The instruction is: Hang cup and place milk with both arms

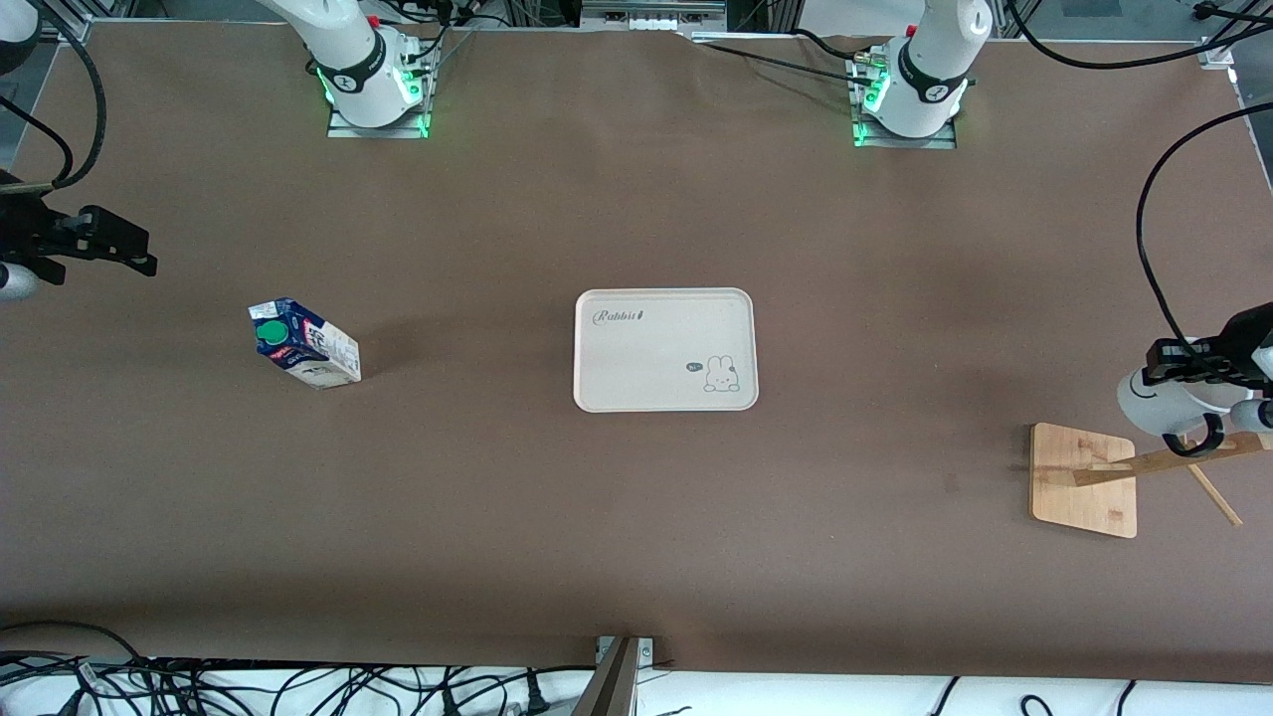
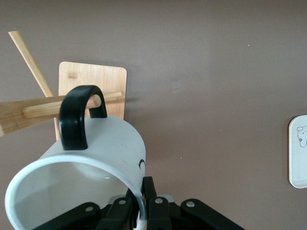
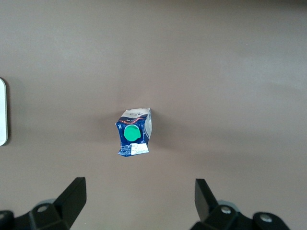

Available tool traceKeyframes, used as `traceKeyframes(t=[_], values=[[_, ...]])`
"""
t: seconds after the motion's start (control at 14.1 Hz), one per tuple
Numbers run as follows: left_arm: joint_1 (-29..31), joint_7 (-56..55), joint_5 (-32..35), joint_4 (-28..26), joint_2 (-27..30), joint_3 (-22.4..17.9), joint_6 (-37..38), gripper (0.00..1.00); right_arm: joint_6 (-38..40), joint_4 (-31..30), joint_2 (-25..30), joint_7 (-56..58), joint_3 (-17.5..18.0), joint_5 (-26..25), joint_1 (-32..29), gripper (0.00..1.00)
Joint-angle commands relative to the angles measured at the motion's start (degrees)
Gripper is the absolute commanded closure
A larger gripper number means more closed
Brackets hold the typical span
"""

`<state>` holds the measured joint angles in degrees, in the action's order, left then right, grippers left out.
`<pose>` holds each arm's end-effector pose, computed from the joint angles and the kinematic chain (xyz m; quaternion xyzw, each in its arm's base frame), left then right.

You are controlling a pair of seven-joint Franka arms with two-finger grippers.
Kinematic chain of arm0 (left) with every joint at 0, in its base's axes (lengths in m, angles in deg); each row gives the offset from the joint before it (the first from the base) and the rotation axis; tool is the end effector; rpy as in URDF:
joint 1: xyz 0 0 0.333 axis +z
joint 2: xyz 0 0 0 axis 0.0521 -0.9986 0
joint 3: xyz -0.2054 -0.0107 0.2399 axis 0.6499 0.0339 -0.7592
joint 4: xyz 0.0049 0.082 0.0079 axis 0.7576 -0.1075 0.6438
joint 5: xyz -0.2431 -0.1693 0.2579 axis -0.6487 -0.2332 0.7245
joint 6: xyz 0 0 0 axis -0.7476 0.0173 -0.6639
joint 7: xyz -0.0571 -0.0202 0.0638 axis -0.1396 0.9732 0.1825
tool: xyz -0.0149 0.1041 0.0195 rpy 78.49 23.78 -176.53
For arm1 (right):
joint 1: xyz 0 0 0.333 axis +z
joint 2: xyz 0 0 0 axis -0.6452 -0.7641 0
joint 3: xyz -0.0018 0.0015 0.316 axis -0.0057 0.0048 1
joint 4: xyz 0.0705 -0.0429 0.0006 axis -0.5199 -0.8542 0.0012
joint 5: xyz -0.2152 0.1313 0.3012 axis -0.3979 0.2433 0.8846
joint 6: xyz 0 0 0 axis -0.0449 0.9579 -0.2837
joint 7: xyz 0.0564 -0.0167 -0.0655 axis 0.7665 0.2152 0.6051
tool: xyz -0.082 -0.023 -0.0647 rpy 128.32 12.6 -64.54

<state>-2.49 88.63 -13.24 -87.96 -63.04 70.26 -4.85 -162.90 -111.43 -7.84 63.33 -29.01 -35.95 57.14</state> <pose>0.6608 0.1006 0.5075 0.9981 -0.0427 -0.0242 0.0382 0.5904 -0.0168 0.6025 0.9980 0.0612 -0.0159 0.0085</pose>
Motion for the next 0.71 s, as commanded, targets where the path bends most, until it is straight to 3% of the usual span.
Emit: traceKeyframes(t=[0.0,0.35,0.5,0.64], values=[[0.3,2.5,-1.3,0.6,-0.9,-0.6,-1.4,1.00,2.2,2.0,-0.8,0.3,0.3,-0.9,-0.1,0.00],[0.6,4.4,-0.9,-0.9,-1.8,-1.2,-1.8,1.00,5.7,3.5,-1.2,0.3,0.4,-0.8,-0.1,0.00],[0.7,4.5,-0.8,-1.8,-1.8,-1.8,-1.8,0.87,5.7,3.5,-1.2,0.5,0.3,-0.6,-0.1,0.00],[0.7,4.6,-0.6,-2.0,-1.8,-1.8,-1.7,0.66,5.6,3.5,-1.3,0.7,0.3,-0.4,-0.4,0.00]])
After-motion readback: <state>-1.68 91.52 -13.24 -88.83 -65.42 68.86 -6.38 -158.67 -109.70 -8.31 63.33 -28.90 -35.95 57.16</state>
